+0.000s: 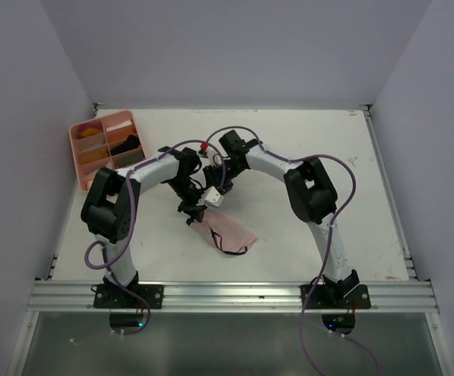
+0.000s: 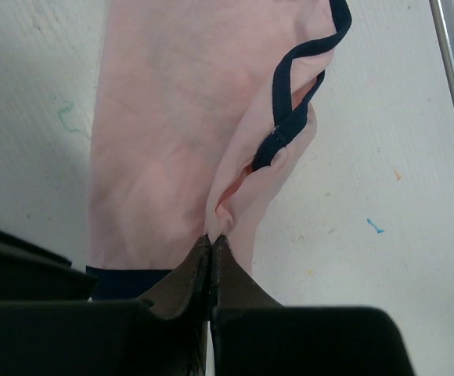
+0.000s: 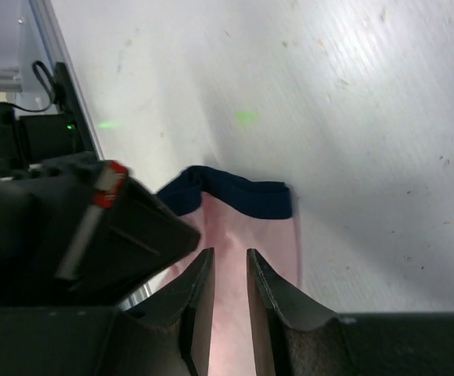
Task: Roll the underwear
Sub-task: Fold the underwear
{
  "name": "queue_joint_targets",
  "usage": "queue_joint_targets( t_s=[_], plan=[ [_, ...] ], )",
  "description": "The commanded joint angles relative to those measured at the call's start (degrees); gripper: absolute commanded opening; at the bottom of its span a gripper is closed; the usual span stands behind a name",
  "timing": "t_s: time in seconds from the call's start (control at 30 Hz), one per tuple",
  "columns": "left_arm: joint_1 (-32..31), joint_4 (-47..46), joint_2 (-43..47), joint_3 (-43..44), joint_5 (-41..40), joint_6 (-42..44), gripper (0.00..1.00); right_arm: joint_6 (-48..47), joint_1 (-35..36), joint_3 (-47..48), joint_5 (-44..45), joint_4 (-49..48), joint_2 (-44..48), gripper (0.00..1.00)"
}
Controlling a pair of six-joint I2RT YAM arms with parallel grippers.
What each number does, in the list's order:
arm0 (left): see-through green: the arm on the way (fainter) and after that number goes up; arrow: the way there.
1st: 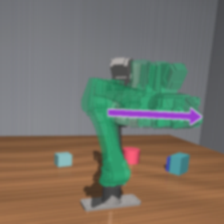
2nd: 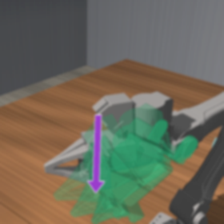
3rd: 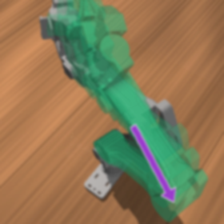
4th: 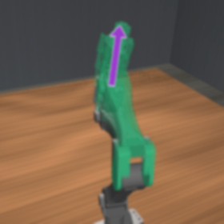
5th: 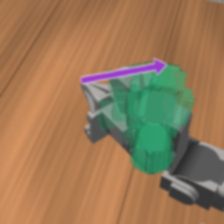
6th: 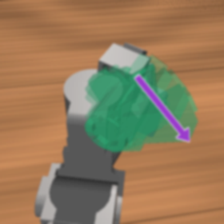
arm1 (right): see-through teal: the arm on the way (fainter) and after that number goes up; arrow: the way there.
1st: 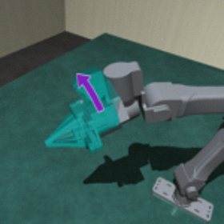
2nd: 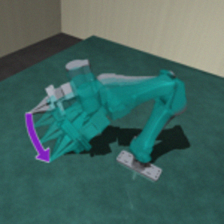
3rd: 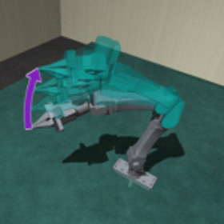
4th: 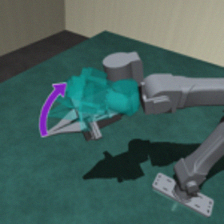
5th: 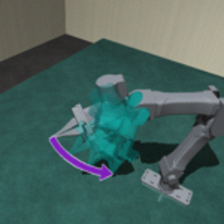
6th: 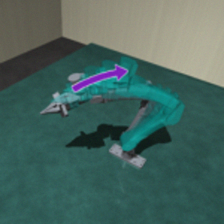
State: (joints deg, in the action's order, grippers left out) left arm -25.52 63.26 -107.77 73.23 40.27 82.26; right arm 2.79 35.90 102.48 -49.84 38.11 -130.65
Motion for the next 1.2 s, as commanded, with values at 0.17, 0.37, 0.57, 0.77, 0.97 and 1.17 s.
queue_joint_targets(
  t_s=[0.17,0.37,0.57,0.77,0.97,1.17],
  plan=[
    [0.12,-0.25,0.36,2.18,0.07,1.06,0.00,-0.59,0.22,-2.81,-0.25,0.30,-4.88,0.26],
    [0.12,-0.16,-0.60,5.16,-0.37,0.09,0.00,-1.29,0.31,-4.39,-0.60,0.04,-5.32,0.25],
    [0.12,-0.25,-3.15,8.42,-0.90,0.01,0.00,-1.82,0.40,-4.39,-1.13,0.39,-5.40,0.25],
    [0.12,-2.00,-5.00,8.59,-1.25,-0.26,0.00,-2.08,0.40,-4.30,-1.92,0.48,-5.76,0.25],
    [0.03,-5.87,-6.23,8.33,-0.99,-2.72,0.00,-2.17,0.40,-3.60,-2.27,1.00,-6.37,0.25],
    [-0.85,-8.15,-6.84,6.05,-2.04,-3.86,0.00,-2.35,0.05,-2.20,-0.52,2.23,-5.50,0.26]
  ],
)
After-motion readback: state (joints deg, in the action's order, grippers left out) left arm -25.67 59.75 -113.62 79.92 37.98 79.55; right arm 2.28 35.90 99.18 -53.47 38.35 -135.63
